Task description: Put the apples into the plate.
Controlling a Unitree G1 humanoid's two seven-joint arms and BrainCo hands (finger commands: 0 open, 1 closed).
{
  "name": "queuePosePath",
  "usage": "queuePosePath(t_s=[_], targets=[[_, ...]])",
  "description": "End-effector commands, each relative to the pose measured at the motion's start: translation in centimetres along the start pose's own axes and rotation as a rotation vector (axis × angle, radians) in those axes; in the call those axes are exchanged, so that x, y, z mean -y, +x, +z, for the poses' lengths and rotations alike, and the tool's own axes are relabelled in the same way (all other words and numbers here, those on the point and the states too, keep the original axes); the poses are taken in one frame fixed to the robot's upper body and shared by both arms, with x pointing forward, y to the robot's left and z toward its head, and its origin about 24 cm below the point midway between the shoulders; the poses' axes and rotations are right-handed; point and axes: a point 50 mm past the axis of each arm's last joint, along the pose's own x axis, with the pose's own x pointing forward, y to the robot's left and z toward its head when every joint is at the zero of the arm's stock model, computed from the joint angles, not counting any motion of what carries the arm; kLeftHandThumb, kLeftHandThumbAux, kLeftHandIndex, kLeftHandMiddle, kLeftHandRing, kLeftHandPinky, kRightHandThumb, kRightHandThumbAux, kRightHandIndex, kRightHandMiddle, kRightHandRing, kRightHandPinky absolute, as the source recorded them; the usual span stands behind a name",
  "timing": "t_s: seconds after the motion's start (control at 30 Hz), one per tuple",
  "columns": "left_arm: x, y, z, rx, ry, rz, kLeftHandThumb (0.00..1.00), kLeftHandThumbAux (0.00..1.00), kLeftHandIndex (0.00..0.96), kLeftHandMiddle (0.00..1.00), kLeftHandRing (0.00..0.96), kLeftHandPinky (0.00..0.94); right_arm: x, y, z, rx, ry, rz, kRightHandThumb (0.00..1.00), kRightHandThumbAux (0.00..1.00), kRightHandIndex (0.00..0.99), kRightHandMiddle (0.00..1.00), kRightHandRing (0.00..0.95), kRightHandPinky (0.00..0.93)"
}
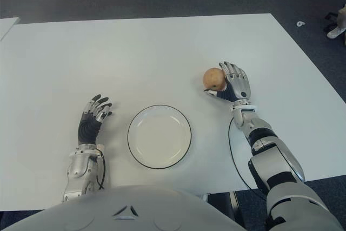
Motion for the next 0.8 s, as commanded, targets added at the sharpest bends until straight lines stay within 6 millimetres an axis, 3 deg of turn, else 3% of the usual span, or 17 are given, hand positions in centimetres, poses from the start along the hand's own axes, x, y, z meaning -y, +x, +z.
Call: queuePosePath(t_s=[0.03, 0.8], targets=[[0.12, -0.64, -1.03, -0.07, 0.004, 0.001, 0.413, 0.572, 0.16, 0.233, 0.298, 0.366, -2.59, -2.22, 1.08, 0.06, -0.013, 0.139, 0.387, 0.367, 0.034, 0.106, 0.086, 0.059], [0.27, -0.92, -0.96, -0.064, -0.004, 0.007, 0.418, 0.565, 0.158, 0.23, 0.295, 0.363, -3.36, -2.93, 1.81, 0.106, -0.003, 0.182, 0.332, 0.423, 0.038, 0.076, 0.059, 0.08]])
